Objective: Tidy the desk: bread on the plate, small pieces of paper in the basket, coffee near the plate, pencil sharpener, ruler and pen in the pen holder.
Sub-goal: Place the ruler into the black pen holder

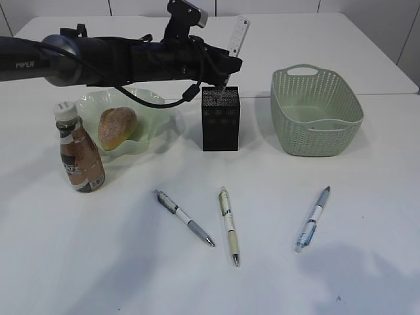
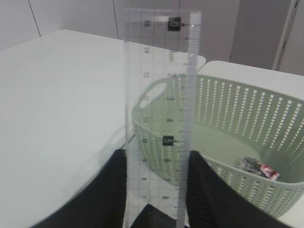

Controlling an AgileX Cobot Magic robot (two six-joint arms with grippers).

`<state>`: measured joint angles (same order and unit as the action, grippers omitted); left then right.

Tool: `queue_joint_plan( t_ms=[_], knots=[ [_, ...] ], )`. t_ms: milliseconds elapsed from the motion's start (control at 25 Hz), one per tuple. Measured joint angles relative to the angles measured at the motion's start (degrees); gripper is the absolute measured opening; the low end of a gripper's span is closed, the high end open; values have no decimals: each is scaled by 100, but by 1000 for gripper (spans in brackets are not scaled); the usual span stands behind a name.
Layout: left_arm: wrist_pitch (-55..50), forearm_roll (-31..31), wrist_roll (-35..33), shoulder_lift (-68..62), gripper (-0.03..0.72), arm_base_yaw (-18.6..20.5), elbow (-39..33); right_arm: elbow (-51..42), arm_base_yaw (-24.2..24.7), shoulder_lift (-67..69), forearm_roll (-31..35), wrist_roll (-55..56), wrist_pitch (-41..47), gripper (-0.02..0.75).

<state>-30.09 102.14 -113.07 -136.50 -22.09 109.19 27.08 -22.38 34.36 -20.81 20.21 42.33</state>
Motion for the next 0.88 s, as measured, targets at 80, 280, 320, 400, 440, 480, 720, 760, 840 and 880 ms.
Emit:
queue_joint_plan(
  t_ms=[80,280,320,400,440,480,720,760,840,880],
  knots=[
    [-14,0,0,-11,230,-9,0,0,0,-24,0,0,0,478],
    [-107,0,10,-11,230,-33,0,0,0,-24,0,0,0,478],
    [-107,0,10,-11,230,-33,0,0,0,-24,0,0,0,478],
    [-121,0,10,-11,232,-33,0,0,0,-24,0,0,0,478],
    [-124,0,10,-11,236,-33,0,0,0,-24,0,0,0,478],
    [-134,0,10,-11,242,-33,0,0,0,-24,0,0,0,478],
    [-134,0,10,-33,330,-33,9,0,0,-24,0,0,0,478],
    [-134,0,10,-33,355,-33,9,0,0,-24,0,0,0,478],
    [-134,0,10,-33,384,-33,9,0,0,-24,0,0,0,478],
    [-134,0,10,-33,391,-33,9,0,0,-24,0,0,0,478]
  ],
)
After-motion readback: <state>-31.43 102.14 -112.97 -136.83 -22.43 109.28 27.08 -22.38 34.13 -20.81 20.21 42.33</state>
